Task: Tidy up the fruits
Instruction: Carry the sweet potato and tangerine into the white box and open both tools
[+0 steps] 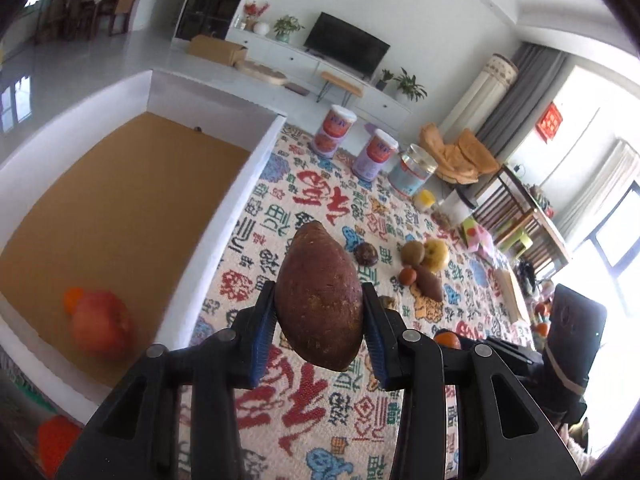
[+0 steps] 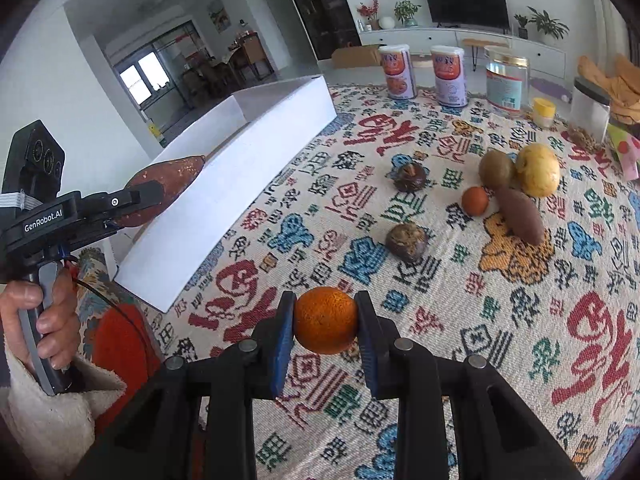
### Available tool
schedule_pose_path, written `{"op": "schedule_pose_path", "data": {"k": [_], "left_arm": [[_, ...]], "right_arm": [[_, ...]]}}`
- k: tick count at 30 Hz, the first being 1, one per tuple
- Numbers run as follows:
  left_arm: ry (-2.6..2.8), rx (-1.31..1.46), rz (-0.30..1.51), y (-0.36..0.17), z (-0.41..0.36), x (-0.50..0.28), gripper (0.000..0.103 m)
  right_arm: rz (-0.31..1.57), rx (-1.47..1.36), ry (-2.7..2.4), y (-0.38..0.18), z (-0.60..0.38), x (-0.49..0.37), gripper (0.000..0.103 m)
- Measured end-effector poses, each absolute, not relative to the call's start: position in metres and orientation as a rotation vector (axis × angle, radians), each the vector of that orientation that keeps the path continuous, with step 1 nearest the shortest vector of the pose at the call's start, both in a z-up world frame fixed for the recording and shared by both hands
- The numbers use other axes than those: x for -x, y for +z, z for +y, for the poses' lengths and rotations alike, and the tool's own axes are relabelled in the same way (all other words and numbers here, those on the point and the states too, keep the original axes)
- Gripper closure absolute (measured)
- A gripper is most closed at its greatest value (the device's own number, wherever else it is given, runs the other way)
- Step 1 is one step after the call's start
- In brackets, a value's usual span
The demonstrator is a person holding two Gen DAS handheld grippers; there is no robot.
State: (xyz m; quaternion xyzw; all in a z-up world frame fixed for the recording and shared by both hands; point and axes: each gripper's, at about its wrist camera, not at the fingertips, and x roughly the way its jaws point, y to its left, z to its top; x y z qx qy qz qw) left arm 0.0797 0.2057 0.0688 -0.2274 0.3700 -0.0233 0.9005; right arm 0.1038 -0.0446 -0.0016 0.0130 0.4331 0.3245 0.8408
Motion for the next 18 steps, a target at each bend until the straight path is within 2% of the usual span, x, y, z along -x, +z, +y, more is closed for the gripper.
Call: {"op": "schedule_pose_path", "data": {"k": [3, 6, 12, 13, 14, 16, 18], "left_arm": [[0.128, 0.458, 0.796, 0.062, 0.259, -0.098, 0.062], [0.267, 0.444, 0.877, 0.033, 0.301, -0.117, 0.062], [0.356, 0.459, 0.968, -0.01, 0.327, -0.123, 0.062], [0.359, 0.45, 0.959, -0.01, 0.325, -0.121, 0.056], [0.362, 0.444, 0.952, -0.008, 0.324, -0.12, 0.043], [0.37, 0.448, 0.918, -0.001, 0.324, -0.116, 0.031], [0.361, 0.446, 0.863, 0.015, 0.32, -0.111, 0.03]], "right_arm": [[0.868, -0.026, 0.847, 0.036, 0.032, -0.12, 0.073], [0.866, 0.006, 0.952, 0.05, 0.113, -0.14, 0.073], [0.969, 0.107, 0.939, 0.017, 0.213, -0.175, 0.073], [0.988, 0.115, 0.939, 0.01, 0.221, -0.177, 0.072], [1.006, 0.118, 0.934, 0.004, 0.228, -0.18, 0.072], [1.024, 0.11, 0.916, -0.002, 0.232, -0.183, 0.066], [1.004, 0.082, 0.898, 0.005, 0.223, -0.182, 0.057]]}}
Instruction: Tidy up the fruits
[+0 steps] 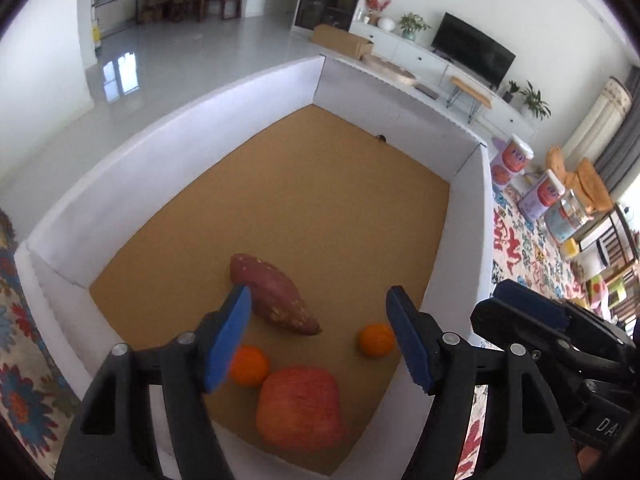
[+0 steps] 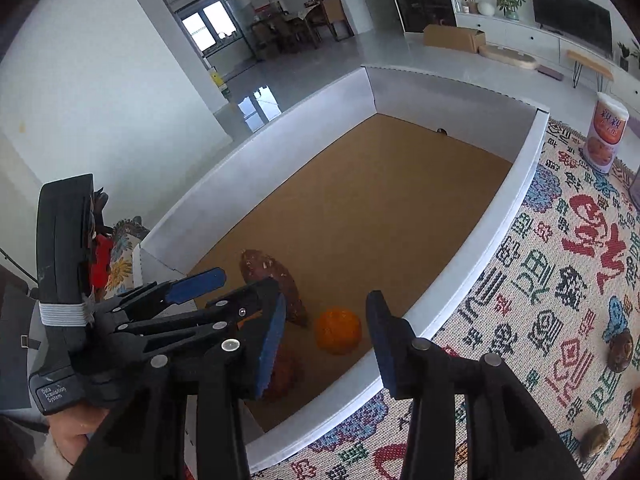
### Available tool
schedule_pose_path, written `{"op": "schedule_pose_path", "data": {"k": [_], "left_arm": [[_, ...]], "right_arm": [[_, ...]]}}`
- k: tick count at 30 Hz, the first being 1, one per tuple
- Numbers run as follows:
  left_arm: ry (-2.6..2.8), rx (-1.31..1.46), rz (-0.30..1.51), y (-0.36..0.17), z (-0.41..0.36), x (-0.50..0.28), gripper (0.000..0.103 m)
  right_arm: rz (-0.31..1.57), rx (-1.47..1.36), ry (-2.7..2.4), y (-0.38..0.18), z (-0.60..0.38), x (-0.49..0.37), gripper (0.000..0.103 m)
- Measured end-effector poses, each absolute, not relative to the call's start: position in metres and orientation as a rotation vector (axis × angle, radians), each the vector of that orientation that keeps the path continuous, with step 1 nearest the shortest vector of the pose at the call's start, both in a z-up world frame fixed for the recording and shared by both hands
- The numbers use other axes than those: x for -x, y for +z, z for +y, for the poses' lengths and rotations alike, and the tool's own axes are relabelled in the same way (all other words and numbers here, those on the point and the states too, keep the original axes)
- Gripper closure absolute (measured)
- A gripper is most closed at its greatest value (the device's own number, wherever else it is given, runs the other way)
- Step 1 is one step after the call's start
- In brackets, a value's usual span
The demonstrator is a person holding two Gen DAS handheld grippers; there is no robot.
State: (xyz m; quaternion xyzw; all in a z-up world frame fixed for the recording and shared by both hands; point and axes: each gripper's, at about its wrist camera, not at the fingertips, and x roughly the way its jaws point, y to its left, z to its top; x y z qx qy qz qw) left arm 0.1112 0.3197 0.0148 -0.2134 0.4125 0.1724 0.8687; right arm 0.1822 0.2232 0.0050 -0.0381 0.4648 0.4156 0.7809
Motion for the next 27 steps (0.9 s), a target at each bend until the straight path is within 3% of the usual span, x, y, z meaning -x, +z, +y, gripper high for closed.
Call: {"op": "schedule_pose_path", "data": {"k": [2, 6, 10, 16, 22, 24, 27], "left_arm": [[0.342, 0.422, 0.816, 0.031, 0.305, -0.106, 0.027], [0.194, 0.384, 0.726, 0.056, 0.248, -0.09, 0.017], [-0.019, 0.32, 0.742, 0.044, 0.162, -0.08, 0.012], [-0.151, 0.239, 0.941, -0.05, 0.051, -0.106, 0.012], [-0.077, 0.072, 0.92, -0.085, 0.023, -0.118, 0.012], [-0.054, 0.014, 0.915, -0.089, 0.021, -0.12, 0.012], [-0.057, -0.011, 0.917, -0.092, 0.02, -0.121, 0.008]], "right_arm": [[0.935, 0.065, 0.896, 0.021, 0.202, -0.175, 0.049], [0.766, 0.126, 0.826, 0.042, 0.139, -0.149, 0.013], [0.678, 0.278, 0.657, 0.001, 0.04, -0.116, 0.009], [0.851, 0.311, 0.297, -0.088, -0.13, -0.098, 0.01], [0.916, 0.121, -0.002, -0.108, -0.24, -0.1, 0.009], [0.917, 0.077, -0.036, -0.11, -0.252, -0.099, 0.001], [0.925, 0.059, -0.048, -0.109, -0.256, -0.1, 0.0]]}}
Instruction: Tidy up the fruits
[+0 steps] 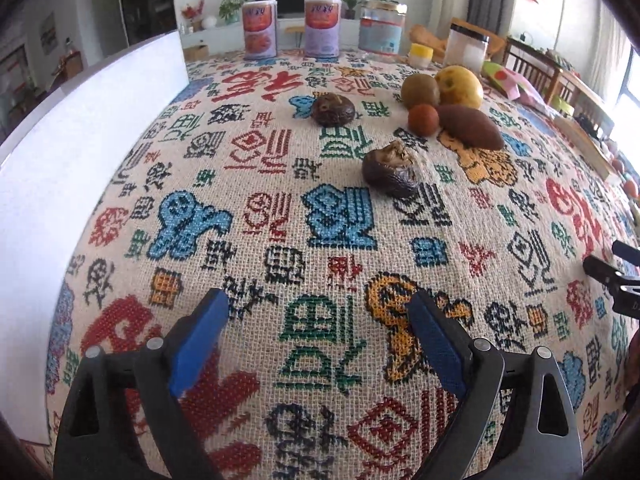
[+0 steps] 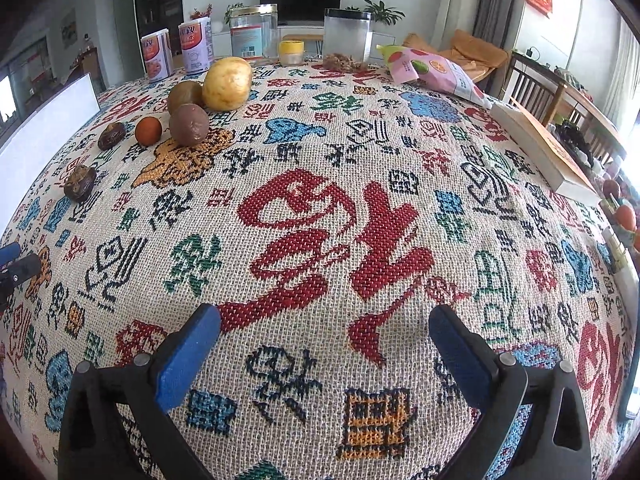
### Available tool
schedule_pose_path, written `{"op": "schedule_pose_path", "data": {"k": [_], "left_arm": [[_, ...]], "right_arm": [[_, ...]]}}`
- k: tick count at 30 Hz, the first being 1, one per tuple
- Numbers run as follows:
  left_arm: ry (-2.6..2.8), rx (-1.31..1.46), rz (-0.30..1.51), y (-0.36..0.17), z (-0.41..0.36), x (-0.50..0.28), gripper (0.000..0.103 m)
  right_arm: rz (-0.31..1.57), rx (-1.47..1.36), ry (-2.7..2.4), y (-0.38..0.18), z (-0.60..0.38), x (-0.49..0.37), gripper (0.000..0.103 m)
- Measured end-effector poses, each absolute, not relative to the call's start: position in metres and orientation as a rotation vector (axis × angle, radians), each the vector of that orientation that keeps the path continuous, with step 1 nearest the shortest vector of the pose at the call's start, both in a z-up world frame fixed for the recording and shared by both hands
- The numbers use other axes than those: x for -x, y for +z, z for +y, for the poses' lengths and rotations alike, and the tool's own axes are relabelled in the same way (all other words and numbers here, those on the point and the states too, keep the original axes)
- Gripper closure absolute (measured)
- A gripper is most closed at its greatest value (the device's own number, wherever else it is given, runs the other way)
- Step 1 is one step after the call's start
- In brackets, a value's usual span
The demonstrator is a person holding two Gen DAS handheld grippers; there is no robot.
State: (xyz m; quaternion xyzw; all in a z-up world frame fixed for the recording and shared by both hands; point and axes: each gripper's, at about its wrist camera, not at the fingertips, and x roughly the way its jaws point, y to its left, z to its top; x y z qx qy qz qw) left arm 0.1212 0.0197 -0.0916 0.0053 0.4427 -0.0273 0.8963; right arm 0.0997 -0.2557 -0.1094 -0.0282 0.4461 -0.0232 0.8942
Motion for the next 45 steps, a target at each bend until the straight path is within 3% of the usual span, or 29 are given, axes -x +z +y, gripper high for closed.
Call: {"op": "schedule_pose_path", "data": {"k": [7, 45], "left_arm": [[-0.054, -0.028, 0.927, -0.0935, 0.0164, -0.1235, 0.004], [-0.054, -0.029, 0.927, -0.0941, 0.0157, -0.1259, 0.002]], "right_arm": [[0.94, 0.014, -0.026, -0.1136, -0.2593, -0.1042, 0.0], [0.939, 0.007, -0.024, -0.1144, -0.2596, -0.1029, 0.0]]}}
